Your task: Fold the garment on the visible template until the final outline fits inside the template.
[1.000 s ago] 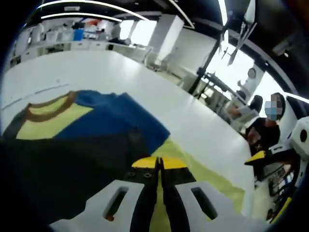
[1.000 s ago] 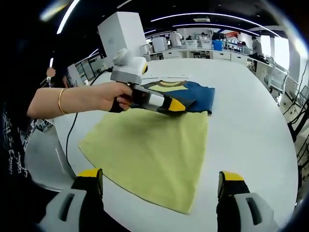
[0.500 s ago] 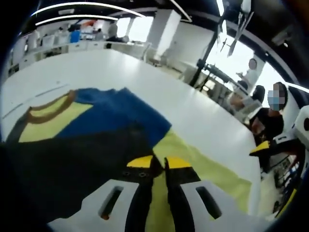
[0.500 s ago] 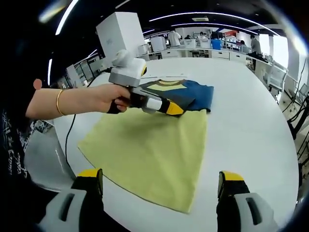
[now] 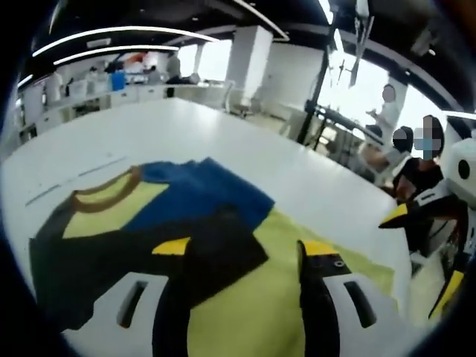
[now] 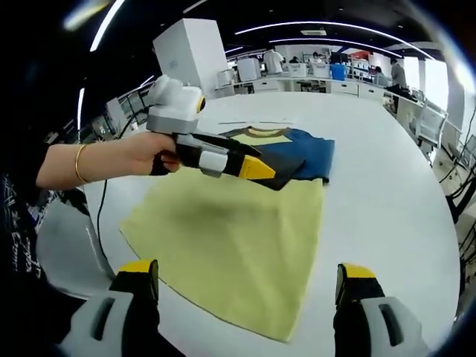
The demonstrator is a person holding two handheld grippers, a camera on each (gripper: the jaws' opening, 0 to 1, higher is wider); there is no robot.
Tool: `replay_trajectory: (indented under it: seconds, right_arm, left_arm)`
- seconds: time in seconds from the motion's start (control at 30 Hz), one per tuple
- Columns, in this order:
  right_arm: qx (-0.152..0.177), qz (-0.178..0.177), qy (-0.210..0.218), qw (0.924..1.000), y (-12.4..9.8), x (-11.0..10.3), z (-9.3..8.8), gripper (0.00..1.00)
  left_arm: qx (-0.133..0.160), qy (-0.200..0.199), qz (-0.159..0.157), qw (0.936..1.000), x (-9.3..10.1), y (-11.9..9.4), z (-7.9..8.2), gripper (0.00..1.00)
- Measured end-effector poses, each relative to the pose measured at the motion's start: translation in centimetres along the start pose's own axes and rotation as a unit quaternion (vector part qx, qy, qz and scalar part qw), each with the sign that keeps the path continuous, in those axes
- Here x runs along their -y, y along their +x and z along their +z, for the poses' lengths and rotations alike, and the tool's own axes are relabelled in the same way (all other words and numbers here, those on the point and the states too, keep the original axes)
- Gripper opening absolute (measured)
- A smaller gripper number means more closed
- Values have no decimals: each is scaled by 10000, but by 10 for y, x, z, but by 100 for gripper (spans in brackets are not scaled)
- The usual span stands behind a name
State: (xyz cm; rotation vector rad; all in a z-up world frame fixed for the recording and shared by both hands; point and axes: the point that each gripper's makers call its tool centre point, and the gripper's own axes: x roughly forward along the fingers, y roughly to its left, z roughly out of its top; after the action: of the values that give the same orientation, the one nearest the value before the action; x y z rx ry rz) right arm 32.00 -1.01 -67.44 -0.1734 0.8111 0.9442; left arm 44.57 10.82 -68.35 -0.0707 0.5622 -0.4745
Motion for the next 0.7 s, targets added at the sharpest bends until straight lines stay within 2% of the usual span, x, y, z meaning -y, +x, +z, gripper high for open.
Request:
replay_trajectory:
  seconds: [0.13,0.43,0.7]
  right_arm:
    - [-1,10,-32,10000,1,0,2,99]
    - [-16,37,-27,10000,5,0,5,99]
    - [-54,99,-25,9999,11,-4,7,99]
  left_arm:
    - [13,227,173,9996,-9,-12,4,75]
    - [-67,311,438,9985,-36,-47,6,86]
    - [-45,262,656,9975,-49,-74,1,95]
